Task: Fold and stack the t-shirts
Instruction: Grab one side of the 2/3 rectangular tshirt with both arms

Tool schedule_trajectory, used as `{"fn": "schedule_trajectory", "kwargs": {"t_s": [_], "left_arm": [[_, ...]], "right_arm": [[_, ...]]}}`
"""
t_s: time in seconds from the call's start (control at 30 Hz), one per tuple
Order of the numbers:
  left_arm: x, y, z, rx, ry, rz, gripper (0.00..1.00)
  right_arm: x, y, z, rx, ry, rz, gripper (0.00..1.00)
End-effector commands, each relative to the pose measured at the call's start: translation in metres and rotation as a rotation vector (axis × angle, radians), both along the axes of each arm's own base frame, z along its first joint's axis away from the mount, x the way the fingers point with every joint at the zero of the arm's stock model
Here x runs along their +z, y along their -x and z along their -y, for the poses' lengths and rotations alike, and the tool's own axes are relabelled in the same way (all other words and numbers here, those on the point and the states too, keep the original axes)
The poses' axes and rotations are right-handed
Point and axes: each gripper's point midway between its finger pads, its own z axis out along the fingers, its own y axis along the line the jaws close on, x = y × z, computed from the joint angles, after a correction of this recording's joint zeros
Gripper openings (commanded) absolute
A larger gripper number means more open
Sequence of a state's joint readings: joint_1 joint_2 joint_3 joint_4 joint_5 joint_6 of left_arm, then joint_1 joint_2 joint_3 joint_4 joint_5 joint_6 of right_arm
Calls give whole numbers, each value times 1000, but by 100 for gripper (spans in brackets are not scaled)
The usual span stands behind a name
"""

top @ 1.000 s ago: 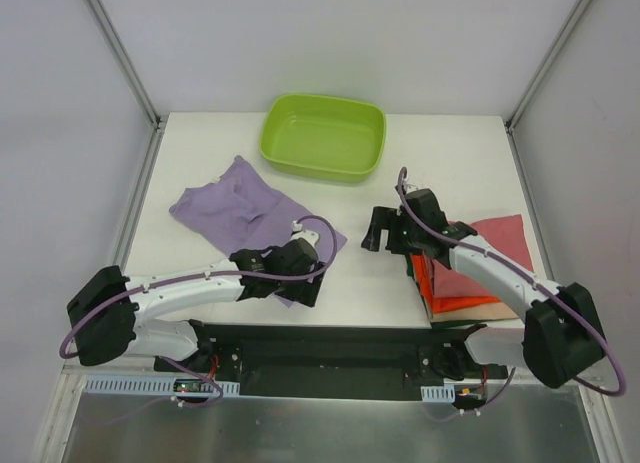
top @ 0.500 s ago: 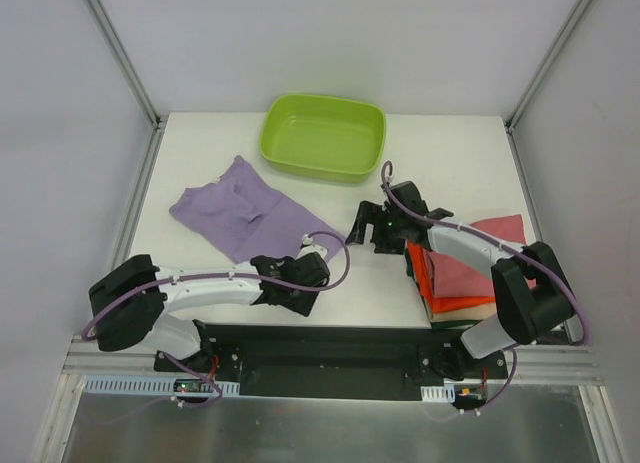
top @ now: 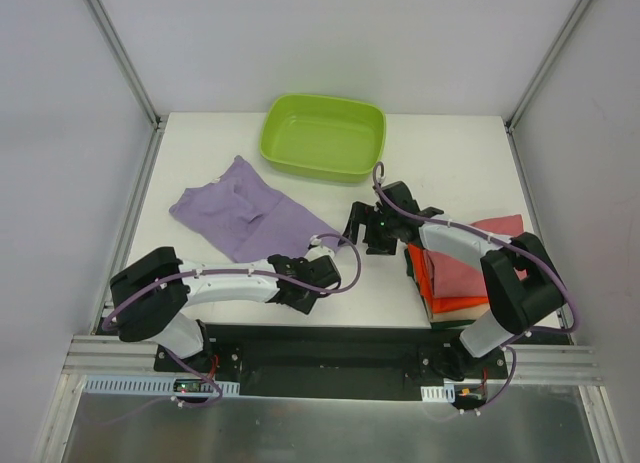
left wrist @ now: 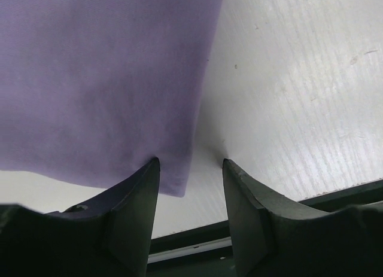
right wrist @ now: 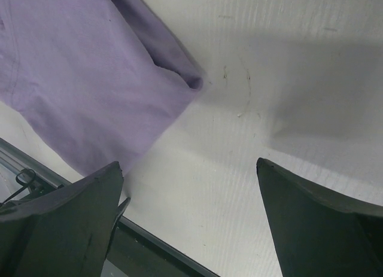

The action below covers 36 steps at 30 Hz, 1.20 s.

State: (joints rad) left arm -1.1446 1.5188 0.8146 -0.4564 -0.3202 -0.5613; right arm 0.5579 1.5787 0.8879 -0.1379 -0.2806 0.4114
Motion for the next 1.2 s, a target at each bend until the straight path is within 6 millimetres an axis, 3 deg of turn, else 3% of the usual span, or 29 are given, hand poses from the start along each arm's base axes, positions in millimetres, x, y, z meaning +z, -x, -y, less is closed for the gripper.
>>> {"fn": "schedule_trajectory", "kwargs": {"t_s": [0.0,0.23,0.5,0.63,0.87,1.17], "left_arm": [[0,-9,-24,17,-120,62,45],[-12,-9,-32,11,-189,51,38],[-17,4,-29,36,-148,-13,0],[-16,5,-27,32,-142,-15,0],[-14,8,-17,13,-103,-16,0],[-6,18,12,-59,34,-38,0]], "right_arm": [[15,-8,-11,10,-48,33,96],[15,-6,-12,16,-55,27,95],[13,-9,-20,29,-50,21,83],[3,-9,-30,44,-19,19,72],[-17,-27,-40,-20,-9,6,56],[-40,-32,-23,-64,97,5,36]]}}
